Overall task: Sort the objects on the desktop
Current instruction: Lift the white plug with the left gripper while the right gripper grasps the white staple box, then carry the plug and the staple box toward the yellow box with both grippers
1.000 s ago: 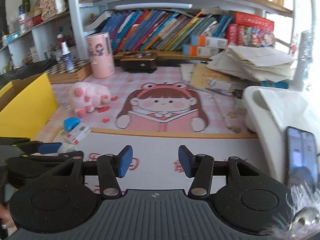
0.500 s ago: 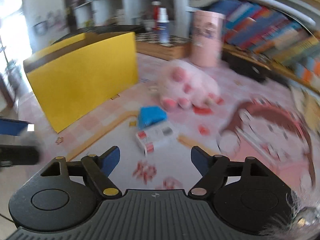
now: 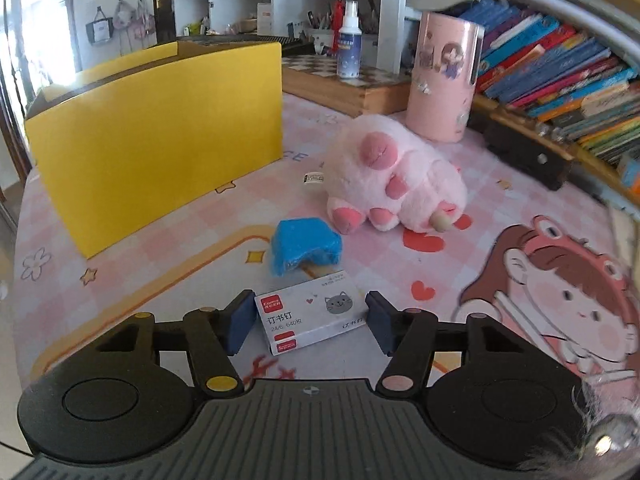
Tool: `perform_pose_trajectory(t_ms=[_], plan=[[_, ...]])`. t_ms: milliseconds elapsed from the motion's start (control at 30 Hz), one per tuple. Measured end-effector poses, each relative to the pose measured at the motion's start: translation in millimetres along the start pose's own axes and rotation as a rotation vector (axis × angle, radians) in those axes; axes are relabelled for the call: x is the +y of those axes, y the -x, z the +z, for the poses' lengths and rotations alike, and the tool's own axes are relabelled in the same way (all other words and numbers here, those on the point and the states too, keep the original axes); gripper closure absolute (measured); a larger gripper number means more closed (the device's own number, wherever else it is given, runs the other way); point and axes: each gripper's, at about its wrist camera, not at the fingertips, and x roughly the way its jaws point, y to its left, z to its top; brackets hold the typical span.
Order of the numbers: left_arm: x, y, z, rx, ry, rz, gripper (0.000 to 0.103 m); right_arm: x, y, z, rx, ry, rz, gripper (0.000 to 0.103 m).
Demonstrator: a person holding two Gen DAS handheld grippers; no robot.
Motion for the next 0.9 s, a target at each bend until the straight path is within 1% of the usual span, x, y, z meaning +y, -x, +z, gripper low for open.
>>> perform_pose_trajectory(t_ms=[67, 167, 333, 467, 567, 633, 767, 900], plan=[[-2, -2, 1, -0.004, -0.005, -0.017, 0.06, 4, 9, -4, -0.006, 0.004, -0.03, 0.046], [-3, -3, 1, -0.015, -0.006, -0.039, 0.06, 6, 29, -9, 0.007, -0.039, -0.08, 0.046], [0, -2, 1, -0.037, 0.025, -0.081, 0.06, 8, 67, -9, 0.04, -0.178, -0.169, 0.046], [6, 4, 1, -0.063, 0.049, -0.112, 0.06, 15, 104, -6, 0.02, -0.277, -0.197, 0.046], [12, 10, 0, -0.073, 0.042, -0.145, 0.06, 29, 126, -4, -0.002, -0.304, -0.222, 0.046], [20, 15, 0, -0.071, 0.042, -0.182, 0.06, 42, 137, -4, -0.018, -0.323, -0.239, 0.046], [37, 26, -3, -0.072, 0.05, -0.222, 0.06, 70, 145, -6, -0.022, -0.337, -0.272, 0.046], [57, 41, -14, -0.072, 0.017, -0.233, 0.06, 100, 147, -9, -0.011, -0.358, -0.3, 0.046]])
